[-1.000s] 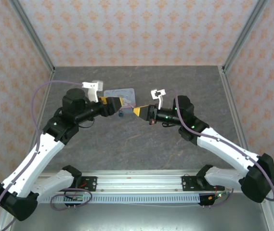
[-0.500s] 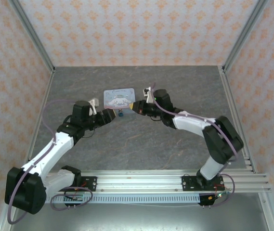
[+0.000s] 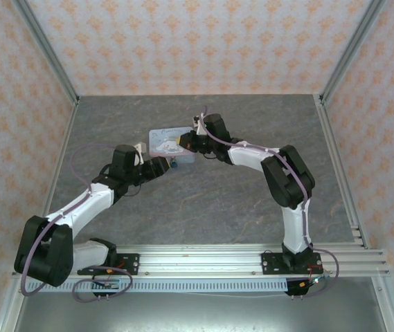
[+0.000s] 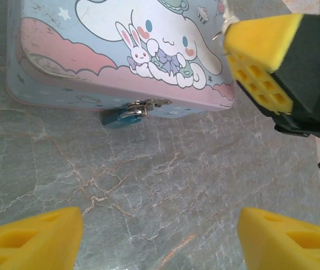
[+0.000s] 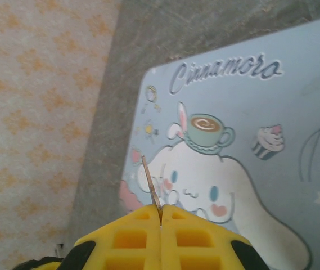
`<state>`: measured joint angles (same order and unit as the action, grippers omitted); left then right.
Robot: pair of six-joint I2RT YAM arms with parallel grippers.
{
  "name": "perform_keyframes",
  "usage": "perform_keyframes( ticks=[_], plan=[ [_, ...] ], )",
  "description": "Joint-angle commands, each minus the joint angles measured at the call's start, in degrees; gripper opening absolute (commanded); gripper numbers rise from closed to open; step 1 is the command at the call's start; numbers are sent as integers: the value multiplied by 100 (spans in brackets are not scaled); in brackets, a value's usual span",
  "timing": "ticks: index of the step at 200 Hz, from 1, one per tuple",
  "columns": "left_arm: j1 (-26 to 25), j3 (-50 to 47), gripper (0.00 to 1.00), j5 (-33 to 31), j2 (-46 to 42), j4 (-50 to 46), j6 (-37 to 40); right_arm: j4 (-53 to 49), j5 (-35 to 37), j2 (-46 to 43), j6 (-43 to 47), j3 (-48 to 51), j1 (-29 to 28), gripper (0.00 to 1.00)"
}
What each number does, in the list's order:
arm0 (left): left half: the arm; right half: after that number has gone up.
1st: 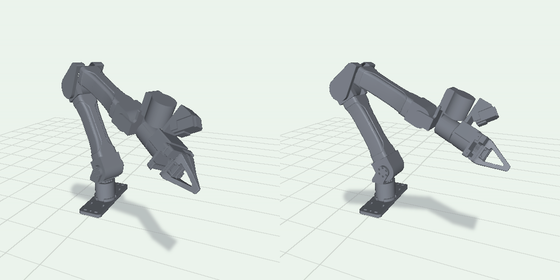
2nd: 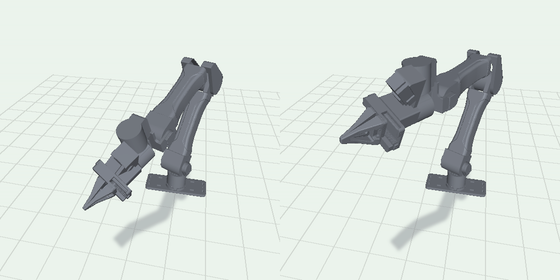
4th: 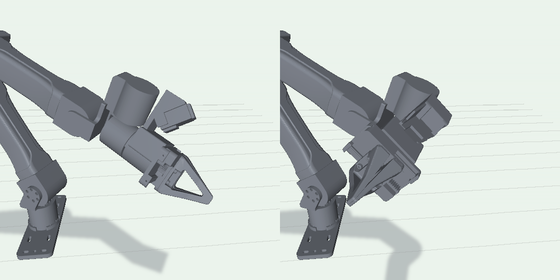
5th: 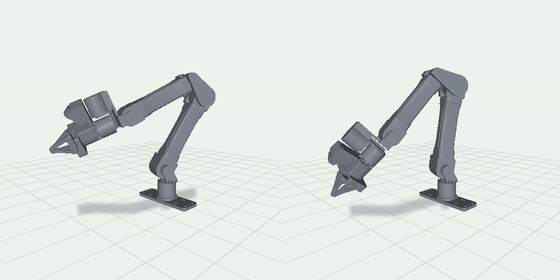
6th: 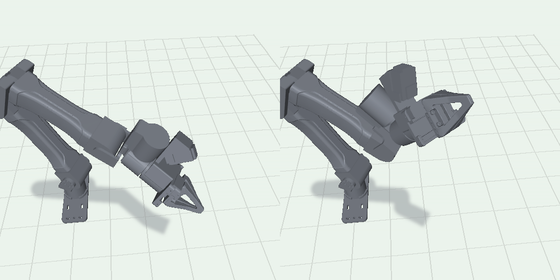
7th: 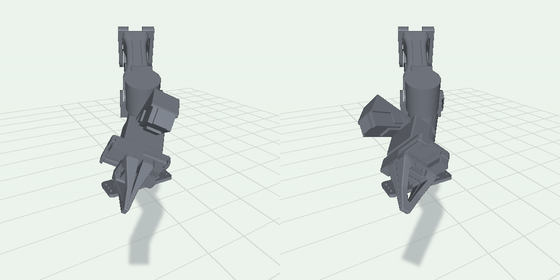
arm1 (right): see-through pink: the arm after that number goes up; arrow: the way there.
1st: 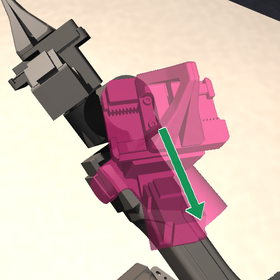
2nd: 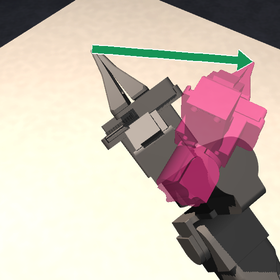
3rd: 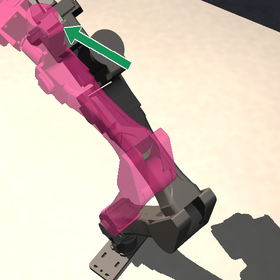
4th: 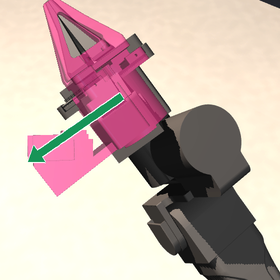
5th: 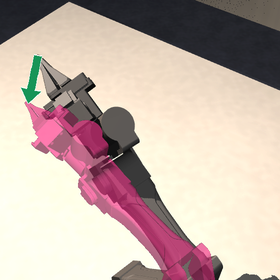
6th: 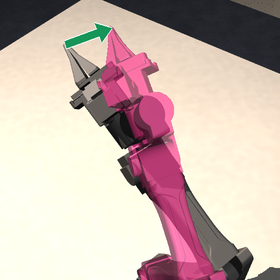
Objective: Unlock the padlock with the key
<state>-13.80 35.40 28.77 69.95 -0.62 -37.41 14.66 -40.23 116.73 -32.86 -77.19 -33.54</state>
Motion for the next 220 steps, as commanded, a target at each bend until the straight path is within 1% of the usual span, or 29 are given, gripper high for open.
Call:
perform_keyframes(
  ticks=[1, 24, 56, 106, 146, 167, 170, 180, 220],
  plan=[
    [53, 37, 73, -249, 9, 63, 198, -597, 146, 109, 352, -264, 10, 0],
    [53, 38, 73, -267, -4, 30, 243, -852, 174, 182, 452, -310, 7, 0],
    [47, 21, 74, -212, -49, 62, 316, -829, 201, 175, 373, -101, 23, 0],
    [52, -220, 72, 119, -114, 392, 503, -275, 215, -110, 54, 710, 23, 0],
    [28, -370, 70, 366, 39, 730, 603, -160, 296, -546, 7, 1265, 22, 0],
    [-96, -393, 68, 395, 151, 887, 647, -207, 386, -806, 13, 1490, 23, 0],
    [-115, -393, 68, 388, 178, 895, 791, -215, 416, -850, 13, 1528, 23, 0],
    [-210, -398, 67, 347, 239, 938, 895, -199, 470, -974, -10, 1678, 20, 0],
    [-753, -406, 66, -192, 549, 1104, 1265, -37, 627, -1548, -282, 2397, 23, 0]
  ],
)
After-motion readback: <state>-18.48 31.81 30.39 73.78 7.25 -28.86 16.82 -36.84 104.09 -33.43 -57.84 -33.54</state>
